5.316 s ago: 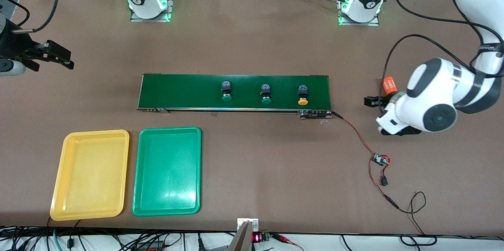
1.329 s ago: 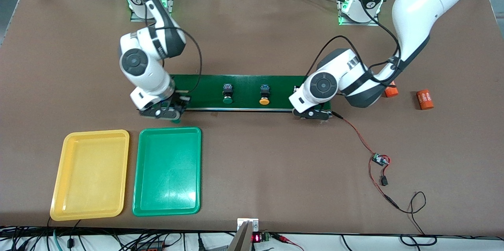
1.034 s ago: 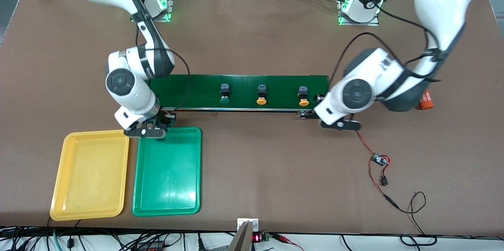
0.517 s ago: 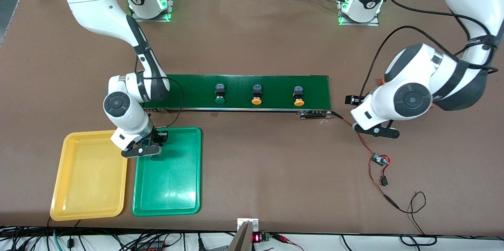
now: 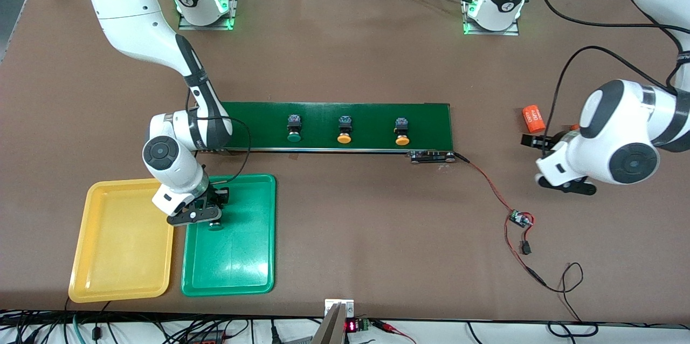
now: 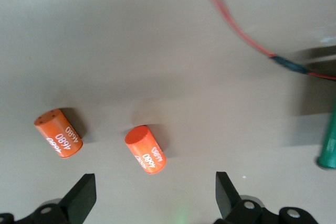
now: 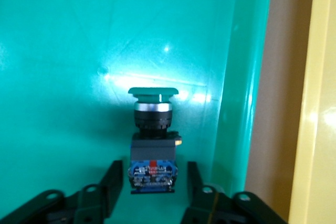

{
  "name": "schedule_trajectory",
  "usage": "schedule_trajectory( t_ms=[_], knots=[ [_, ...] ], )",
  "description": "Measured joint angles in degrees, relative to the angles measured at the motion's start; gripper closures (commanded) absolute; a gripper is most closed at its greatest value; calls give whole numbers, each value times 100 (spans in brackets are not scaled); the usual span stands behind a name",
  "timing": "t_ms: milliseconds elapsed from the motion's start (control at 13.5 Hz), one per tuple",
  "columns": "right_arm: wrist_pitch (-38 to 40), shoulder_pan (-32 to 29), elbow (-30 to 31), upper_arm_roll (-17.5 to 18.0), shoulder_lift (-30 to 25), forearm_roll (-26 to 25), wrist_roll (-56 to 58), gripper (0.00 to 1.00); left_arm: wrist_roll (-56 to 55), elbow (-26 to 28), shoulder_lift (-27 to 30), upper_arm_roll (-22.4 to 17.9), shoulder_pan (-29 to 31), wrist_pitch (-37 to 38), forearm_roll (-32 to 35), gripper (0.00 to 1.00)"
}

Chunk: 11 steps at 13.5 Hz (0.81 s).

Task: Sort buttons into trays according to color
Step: 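Lower the green button into the green tray while the left gripper reaches a cylinder, then grasp the orange cylinder with the left gripper while the right gripper returns to the belt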

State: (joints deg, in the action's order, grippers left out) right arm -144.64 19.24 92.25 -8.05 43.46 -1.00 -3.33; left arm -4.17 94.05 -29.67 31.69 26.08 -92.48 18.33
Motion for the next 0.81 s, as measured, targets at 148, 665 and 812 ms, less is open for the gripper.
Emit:
schedule_trajectory(
  t_ms=[148,665,812],
  knots=[
    [233,37,-33,7,-116,97,-96,0,48,1106,486,-499,-25,-941,-195,0],
    [1863,619,657,134,-1661,151,-1112,0,47,3787,1585,-1822,-669,-3516,-249,0],
    [1878,953,1311,146,-2156,170,-1554,0,45,4229,1549,-1991,-683,-4198,-249,0]
  ],
)
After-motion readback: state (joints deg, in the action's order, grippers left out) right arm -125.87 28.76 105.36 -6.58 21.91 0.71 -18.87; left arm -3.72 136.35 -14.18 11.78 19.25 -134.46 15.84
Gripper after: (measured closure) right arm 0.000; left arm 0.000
